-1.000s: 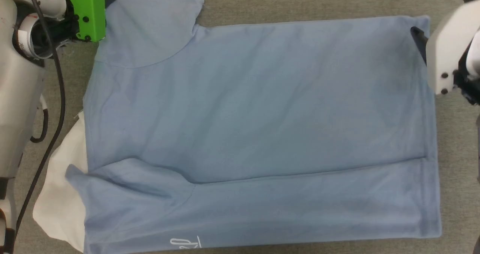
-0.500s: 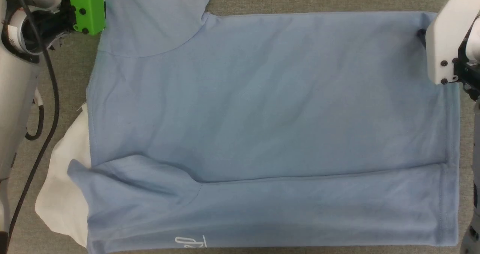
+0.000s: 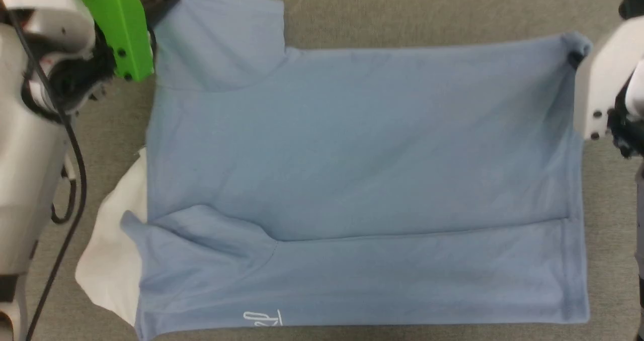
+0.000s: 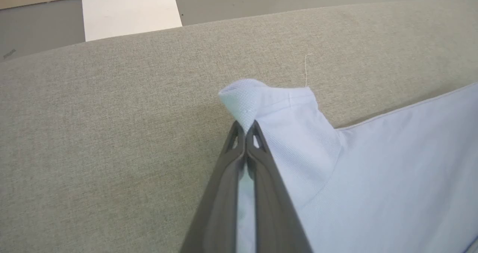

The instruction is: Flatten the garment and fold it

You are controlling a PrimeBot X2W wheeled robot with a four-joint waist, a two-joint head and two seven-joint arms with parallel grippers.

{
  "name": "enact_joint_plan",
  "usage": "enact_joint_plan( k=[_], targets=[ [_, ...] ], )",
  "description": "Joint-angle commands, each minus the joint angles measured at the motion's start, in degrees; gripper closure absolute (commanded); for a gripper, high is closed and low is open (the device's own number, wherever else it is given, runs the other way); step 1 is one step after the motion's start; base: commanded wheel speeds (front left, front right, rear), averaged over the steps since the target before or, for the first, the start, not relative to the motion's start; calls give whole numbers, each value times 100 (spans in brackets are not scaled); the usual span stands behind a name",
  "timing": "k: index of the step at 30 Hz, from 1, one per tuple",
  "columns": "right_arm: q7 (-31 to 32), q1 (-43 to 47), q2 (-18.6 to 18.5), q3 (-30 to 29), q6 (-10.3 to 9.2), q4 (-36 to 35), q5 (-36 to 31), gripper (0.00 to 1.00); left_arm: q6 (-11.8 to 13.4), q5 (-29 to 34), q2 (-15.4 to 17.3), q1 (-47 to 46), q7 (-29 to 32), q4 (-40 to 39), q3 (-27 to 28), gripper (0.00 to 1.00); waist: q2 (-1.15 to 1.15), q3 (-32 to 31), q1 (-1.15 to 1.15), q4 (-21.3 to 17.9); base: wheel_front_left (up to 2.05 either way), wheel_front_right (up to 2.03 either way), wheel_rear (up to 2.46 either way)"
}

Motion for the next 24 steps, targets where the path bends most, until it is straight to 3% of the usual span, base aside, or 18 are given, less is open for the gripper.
enact_joint_plan(
  k=[1,14,24],
  targets=[
    [-169,189,-98,-26,-9,29,92,100,-20,-33,5,180,-58,-60,10,100,22,-775,0,64,0,0,0],
    [-1469,1794,-271,-270,-9,288,919,100,522,-445,184,1875,-275,-948,185,100,22,-2200,0,177,0,0,0],
    [-1991,2875,-240,-319,-9,445,1367,100,1090,-849,382,3517,-586,-1826,503,100,22,-2447,0,180,0,0,0]
  ],
)
